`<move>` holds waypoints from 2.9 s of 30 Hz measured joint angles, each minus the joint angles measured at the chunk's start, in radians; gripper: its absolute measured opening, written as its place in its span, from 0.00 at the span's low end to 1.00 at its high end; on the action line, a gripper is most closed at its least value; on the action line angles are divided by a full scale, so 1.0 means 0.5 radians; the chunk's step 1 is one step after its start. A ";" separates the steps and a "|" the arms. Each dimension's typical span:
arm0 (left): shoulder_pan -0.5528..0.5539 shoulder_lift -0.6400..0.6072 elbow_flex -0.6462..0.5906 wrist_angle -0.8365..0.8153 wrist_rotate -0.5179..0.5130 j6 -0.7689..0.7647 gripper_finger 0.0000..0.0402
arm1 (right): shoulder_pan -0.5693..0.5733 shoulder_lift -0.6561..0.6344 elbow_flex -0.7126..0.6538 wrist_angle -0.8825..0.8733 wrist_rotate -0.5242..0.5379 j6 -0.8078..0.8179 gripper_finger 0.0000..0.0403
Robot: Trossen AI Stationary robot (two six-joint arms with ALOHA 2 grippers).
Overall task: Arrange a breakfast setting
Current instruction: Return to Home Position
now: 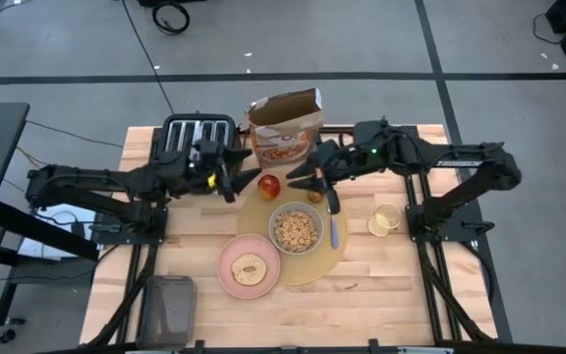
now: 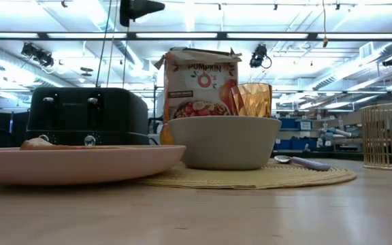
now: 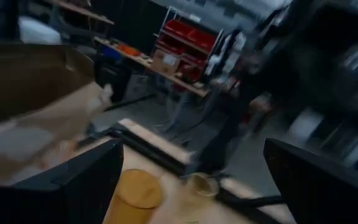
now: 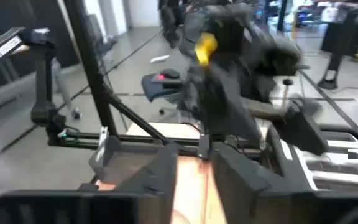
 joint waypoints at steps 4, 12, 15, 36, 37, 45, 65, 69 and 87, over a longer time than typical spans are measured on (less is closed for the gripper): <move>-0.008 -0.087 0.002 -0.019 0.021 -0.197 0.97 | -0.086 -0.321 -0.520 0.329 0.005 0.131 0.08; -0.013 -0.392 -0.006 -0.483 -0.022 0.083 0.97 | -0.214 -0.904 -1.269 0.105 0.257 0.200 0.10; -0.005 -0.526 -0.117 -0.578 -0.088 0.229 0.97 | -0.231 -1.085 -1.588 0.357 0.312 0.297 0.15; 0.006 -1.400 -1.341 0.103 0.056 0.595 0.97 | 0.005 -2.299 -2.400 0.668 0.437 0.288 0.17; 0.006 -1.448 -1.398 0.112 0.056 0.580 0.97 | 0.006 -2.358 -2.416 0.651 0.462 0.298 0.17; 0.004 -1.835 -1.595 -0.130 0.005 0.649 0.97 | 0.006 -2.706 -2.659 0.561 0.720 0.300 0.17; 0.008 -2.057 -1.597 -0.461 0.245 0.746 0.97 | 0.010 -2.723 -2.902 0.524 0.526 0.416 0.17; 0.008 -2.057 -1.598 -0.450 0.243 0.746 0.97 | 0.010 -2.722 -2.902 0.526 0.526 0.416 0.17; 0.008 -2.057 -1.598 -0.445 0.244 0.746 0.97 | 0.010 -2.722 -2.902 0.525 0.526 0.413 0.17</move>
